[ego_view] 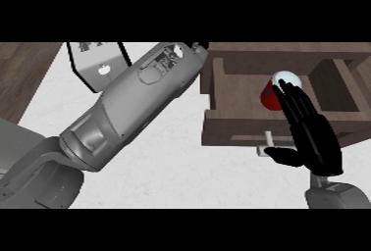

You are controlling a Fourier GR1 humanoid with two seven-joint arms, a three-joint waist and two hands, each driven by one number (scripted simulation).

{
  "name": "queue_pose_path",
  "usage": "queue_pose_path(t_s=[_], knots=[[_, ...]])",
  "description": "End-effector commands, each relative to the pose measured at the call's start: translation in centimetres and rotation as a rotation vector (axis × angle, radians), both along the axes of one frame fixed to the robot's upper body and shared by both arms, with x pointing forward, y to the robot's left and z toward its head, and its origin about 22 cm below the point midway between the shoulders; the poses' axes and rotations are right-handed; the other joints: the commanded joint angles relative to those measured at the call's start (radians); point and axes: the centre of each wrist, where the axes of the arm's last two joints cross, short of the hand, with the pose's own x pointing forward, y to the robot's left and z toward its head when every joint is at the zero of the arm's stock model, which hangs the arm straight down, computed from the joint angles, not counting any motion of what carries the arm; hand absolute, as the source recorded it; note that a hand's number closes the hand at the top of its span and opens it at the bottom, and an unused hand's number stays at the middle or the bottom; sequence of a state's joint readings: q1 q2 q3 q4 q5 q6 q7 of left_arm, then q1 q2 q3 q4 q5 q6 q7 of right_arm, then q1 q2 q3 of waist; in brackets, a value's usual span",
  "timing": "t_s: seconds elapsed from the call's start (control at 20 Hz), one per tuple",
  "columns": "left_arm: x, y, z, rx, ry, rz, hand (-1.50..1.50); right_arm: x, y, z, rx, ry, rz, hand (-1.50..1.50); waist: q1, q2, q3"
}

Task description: Pick up the can, place it into the drawer and close the drawer

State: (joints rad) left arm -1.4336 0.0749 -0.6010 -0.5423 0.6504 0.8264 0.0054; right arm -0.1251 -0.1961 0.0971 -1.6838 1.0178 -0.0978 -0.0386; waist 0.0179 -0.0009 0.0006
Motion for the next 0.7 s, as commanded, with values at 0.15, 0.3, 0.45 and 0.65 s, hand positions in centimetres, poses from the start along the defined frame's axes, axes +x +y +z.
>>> queue_pose_path(t_s=[0.15, 0.3, 0.45, 0.65], knots=[[0.1, 3.6, 2.9, 0.016, 0.003, 0.018, -1.50, 4.3, 0.9, -2.2, -0.027, 0.002, -0.052, -1.50, 0.015, -0.005, 0.000], [-0.5, 4.3, 0.2, 0.002, 0.008, 0.026, -1.50, 6.0, 0.0, -4.4, -0.023, -0.009, -0.092, -1.50, 0.029, -0.001, 0.000], [-0.4, 6.3, 1.7, 0.012, -0.001, 0.021, -1.50, 6.8, 1.1, -5.7, -0.045, 0.022, -0.092, -1.50, 0.038, -0.001, 0.001], [-0.3, 8.5, 2.7, 0.005, 0.027, 0.020, -1.50, 7.6, 0.1, -6.8, -0.115, -0.003, -0.105, -1.50, 0.036, 0.004, 0.001]])
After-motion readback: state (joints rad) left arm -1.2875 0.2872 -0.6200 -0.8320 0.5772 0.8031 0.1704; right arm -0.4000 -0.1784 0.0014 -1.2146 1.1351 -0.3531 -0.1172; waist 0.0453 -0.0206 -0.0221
